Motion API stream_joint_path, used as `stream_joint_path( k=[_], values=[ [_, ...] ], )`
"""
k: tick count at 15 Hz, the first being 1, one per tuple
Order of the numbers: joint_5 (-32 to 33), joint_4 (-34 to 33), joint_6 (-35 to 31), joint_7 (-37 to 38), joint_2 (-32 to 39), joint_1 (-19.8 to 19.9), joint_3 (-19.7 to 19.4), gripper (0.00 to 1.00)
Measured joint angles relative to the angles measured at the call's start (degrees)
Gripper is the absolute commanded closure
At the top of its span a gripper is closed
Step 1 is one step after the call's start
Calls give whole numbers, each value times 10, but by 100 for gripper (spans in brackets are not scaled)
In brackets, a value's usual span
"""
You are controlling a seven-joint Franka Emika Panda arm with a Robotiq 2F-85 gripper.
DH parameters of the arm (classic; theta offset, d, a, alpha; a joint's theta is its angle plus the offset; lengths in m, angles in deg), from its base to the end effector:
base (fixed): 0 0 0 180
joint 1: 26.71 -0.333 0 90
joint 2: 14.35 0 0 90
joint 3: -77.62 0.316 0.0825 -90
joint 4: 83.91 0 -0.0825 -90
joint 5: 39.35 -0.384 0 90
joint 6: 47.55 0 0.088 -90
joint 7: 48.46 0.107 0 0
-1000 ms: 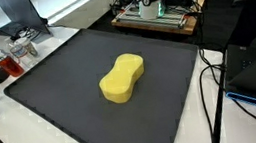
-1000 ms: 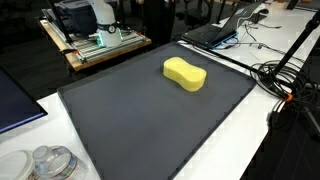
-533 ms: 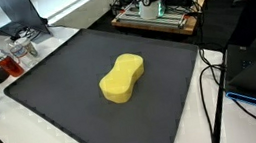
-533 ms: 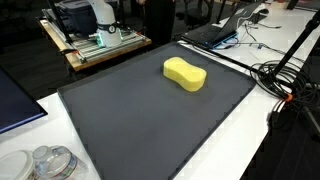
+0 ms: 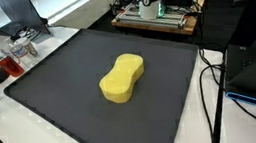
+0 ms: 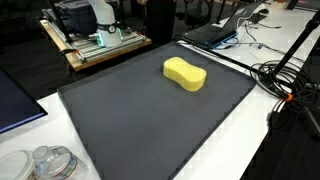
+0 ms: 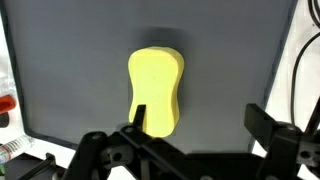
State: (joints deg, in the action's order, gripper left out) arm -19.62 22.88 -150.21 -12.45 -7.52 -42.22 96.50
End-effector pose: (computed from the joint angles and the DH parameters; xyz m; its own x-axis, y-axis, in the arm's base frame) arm 0.4911 0.2946 0.4439 0.9967 0.0811 0.0050 0.0748 -0.9394 0.3347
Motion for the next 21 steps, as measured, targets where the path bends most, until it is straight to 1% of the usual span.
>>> stream_joint_path(
  k=[6, 8, 11, 13, 15, 18, 21],
  values=[
    [29, -71, 3, 51, 85, -35, -30, 0],
    [29, -76, 2, 52, 98, -42, -38, 0],
    [31, -68, 1, 52, 99, -49, -44, 0],
    [37, -47, -4, 51, 85, -51, -45, 0],
    [37, -12, -24, 44, 60, -52, -44, 0],
    [36, 62, -68, 31, 6, -50, -43, 0],
    [33, 144, -122, 1, -58, -44, -43, 0]
  ],
)
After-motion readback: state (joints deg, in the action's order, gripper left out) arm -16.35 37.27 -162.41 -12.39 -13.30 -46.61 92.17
